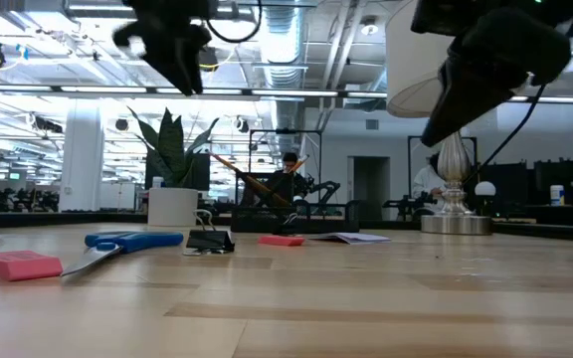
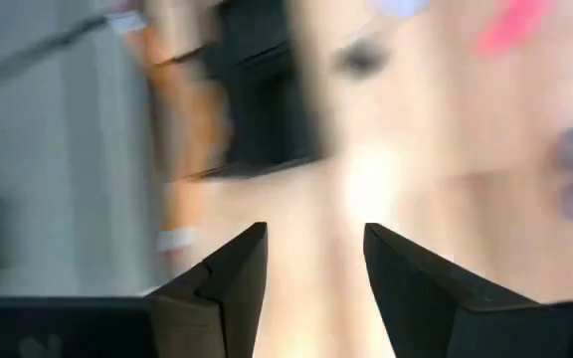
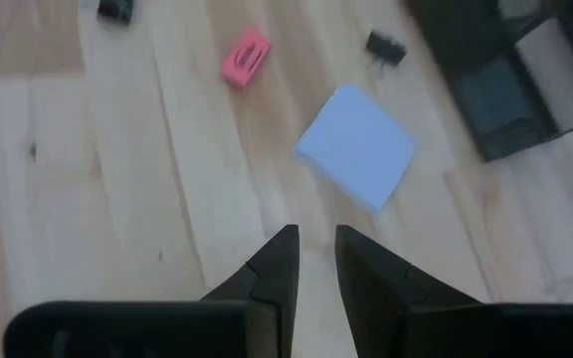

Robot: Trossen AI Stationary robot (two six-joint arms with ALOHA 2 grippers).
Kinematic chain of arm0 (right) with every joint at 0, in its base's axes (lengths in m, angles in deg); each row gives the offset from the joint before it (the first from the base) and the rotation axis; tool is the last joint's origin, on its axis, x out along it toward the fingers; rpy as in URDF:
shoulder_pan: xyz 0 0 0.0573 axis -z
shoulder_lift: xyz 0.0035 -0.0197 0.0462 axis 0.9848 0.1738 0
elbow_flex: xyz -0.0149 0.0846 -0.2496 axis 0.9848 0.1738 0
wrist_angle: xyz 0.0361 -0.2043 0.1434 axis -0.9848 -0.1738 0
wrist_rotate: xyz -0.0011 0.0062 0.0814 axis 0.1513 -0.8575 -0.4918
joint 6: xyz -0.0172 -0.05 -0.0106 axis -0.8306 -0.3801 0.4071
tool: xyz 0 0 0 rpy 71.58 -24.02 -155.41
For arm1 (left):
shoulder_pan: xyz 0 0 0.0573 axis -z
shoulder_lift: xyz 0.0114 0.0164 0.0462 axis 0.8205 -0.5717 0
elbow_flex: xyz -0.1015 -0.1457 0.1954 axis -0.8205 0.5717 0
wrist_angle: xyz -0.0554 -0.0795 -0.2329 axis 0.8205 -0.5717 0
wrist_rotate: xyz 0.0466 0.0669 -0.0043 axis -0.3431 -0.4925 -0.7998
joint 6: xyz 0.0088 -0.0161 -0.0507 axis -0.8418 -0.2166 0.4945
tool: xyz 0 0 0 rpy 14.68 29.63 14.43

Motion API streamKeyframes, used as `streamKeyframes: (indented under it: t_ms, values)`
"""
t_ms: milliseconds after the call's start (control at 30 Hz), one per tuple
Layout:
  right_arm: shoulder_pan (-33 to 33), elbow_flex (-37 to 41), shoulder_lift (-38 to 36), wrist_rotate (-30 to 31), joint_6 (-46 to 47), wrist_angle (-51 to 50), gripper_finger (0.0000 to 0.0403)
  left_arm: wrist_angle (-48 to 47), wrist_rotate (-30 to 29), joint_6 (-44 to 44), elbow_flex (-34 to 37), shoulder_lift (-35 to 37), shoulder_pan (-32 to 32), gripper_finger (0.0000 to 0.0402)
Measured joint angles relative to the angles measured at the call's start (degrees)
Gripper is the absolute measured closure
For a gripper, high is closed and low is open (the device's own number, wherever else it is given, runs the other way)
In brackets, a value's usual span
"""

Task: Pick and place office supplies into organizer
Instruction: Put the blue scissors into the black desk organizer

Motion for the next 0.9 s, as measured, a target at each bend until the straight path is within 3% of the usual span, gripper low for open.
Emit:
streamKeyframes:
  t_ms: [67, 167, 533, 900]
  values:
    - [0.17, 0.00, 0.00, 1.19, -0.02, 1.93, 0.0337, -1.30, 8.75, 4.07, 0.00, 0.68, -0.01, 0.0239]
    - [0.17, -0.02, 0.00, 3.31, 0.00, 4.28, 0.0337, -3.44, 15.54, 8.02, 0.00, 0.74, 0.44, 0.0239]
    - [-0.51, -0.02, -0.02, 4.36, 0.61, 9.23, 0.0337, -4.26, 16.53, 4.82, 11.73, 0.31, 4.81, 0.0239]
    - [-1.47, -0.02, 0.00, 4.32, 0.41, 9.80, 0.0337, 5.35, 16.19, -2.78, 21.74, 0.31, 11.78, 0.0239]
